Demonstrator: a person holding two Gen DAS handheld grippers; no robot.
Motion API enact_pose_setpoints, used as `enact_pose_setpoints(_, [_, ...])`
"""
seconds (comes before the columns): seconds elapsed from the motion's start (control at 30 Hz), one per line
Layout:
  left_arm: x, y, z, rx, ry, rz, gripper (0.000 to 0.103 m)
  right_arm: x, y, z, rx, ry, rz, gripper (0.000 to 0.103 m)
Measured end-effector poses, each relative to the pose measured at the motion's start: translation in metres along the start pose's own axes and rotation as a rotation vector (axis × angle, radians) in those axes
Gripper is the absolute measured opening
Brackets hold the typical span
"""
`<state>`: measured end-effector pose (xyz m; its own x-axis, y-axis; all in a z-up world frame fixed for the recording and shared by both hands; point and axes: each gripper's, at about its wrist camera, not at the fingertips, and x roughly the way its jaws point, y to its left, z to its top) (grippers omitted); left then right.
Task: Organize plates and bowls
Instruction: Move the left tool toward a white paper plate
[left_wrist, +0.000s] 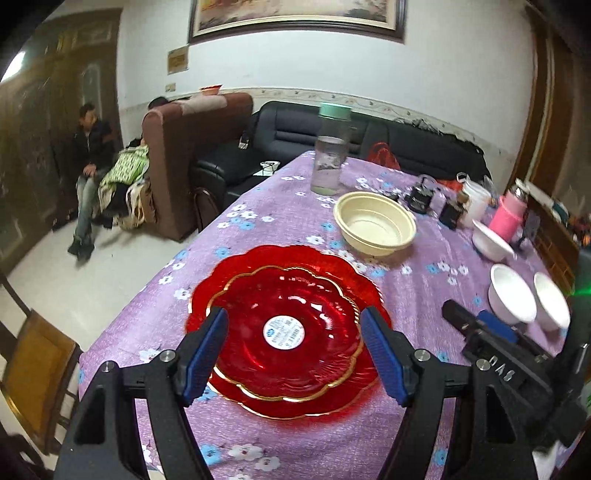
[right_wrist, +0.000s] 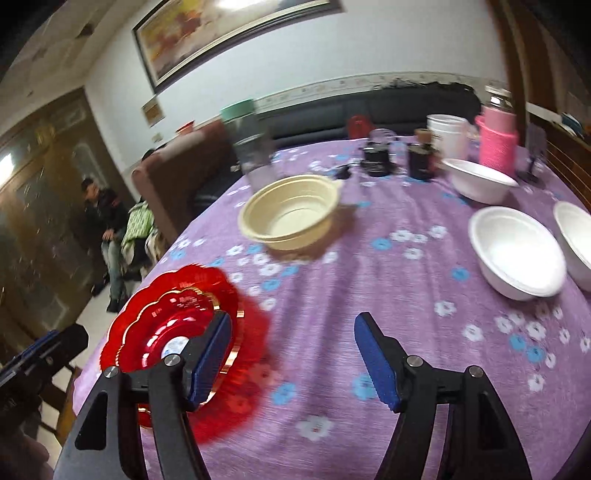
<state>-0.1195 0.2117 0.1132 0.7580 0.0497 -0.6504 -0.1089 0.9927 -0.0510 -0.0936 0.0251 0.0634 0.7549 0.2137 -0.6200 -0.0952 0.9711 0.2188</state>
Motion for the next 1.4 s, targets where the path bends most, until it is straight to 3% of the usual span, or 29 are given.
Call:
enact_pose_setpoints(0.37, [0.015,-0.051,-0.003,0.124,0.039,0.028,0.074,-0.012,-0.078,-0.008,0.135,0.009,-0.045,0.075])
enact_pose_setpoints(0.9, [0.039,-0.116,-0.009,0.240,0.096,-0.016,0.074,-0.043,-0.172,-0.003,0.282,-0.034,-0.142,0.075])
enact_pose_setpoints(1.27, [0.052,-0.128,-0.006,0.216,0.132,-0.071,0.075,-0.047,-0.226,0.002,0.415,-0.059,-0.196,0.075])
enact_pose_setpoints(1.4, [0.055,-0.138,-0.002,0.207,0.142,-0.107,0.075,-0.034,-0.238,0.014,0.462,-0.038,-0.169,0.075])
